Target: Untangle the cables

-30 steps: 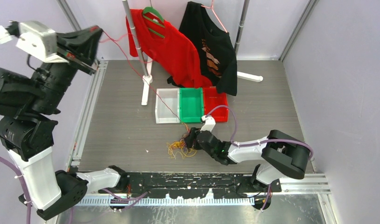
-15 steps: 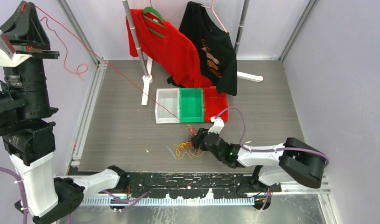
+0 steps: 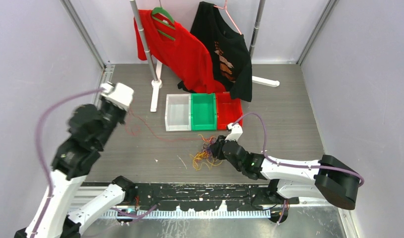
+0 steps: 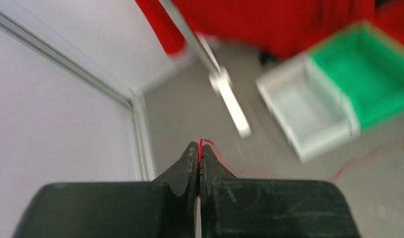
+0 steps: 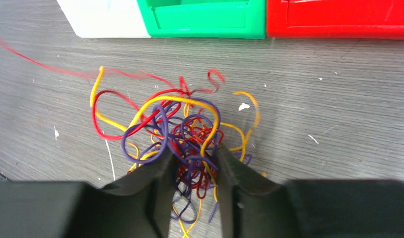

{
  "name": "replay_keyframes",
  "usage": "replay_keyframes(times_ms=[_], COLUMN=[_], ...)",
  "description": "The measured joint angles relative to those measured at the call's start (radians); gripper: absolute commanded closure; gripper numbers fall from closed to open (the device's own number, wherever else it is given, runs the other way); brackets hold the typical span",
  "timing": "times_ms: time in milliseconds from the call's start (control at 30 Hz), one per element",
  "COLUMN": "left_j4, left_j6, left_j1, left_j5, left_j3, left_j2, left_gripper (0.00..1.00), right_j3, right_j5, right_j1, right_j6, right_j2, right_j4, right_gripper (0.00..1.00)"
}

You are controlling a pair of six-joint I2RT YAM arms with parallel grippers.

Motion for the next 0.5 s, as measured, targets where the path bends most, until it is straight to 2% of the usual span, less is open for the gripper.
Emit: replay_keyframes(times_ms=[67,100,167,200,233,267,333,400,500], left_j4=[-0.085,-0.127,-0.204,-0.231,-0.26,-0.286,-0.327,-0.363,-0.367], left_j6=[-0.005,-0.006,-0.003,0.003,0.004,0.006,0.014,0.019,0.033], left_j1=[0.0,0.0,0.0,0.0,0.0,0.0,0.0,0.0,-0.002], left_j5=[0.01,0.016,0.04,0.054,0.074,0.099,0.153,0.232,0.354], left_j3=[-0.171,-0.24,-0.356,-0.392,-0.432,-0.464,-0.499,-0.506,-0.488], left_j2=[-0.049,-0.066,-0.074,-0.076,-0.078,-0.079,-0.065,-0.027,0.049], left_gripper=[0.99,0.96,0.69,0.48,0.33,0.22,0.07,0.01,0.0], right_j3=[0.011,0.019,0.037,0.043,0.051,0.055,0.068,0.08,0.096], right_j5=[-0.013,-0.02,-0.034,-0.041,-0.05,-0.057,-0.077,-0.095,-0.122], right_j1=[0.0,0.0,0.0,0.0,0.0,0.0,0.0,0.0,0.0], right_j6=[-0.02,-0.029,-0.047,-0.052,-0.057,-0.061,-0.068,-0.072,-0.074], right_j2=[-0.014,-0.019,-0.021,-0.021,-0.021,-0.02,-0.018,-0.015,-0.014], right_j4=[-0.023,-0.035,-0.054,-0.059,-0.067,-0.07,-0.081,-0.088,-0.096], right_gripper=[0.82,0.86,0.92,0.94,0.95,0.96,0.99,0.99,0.99])
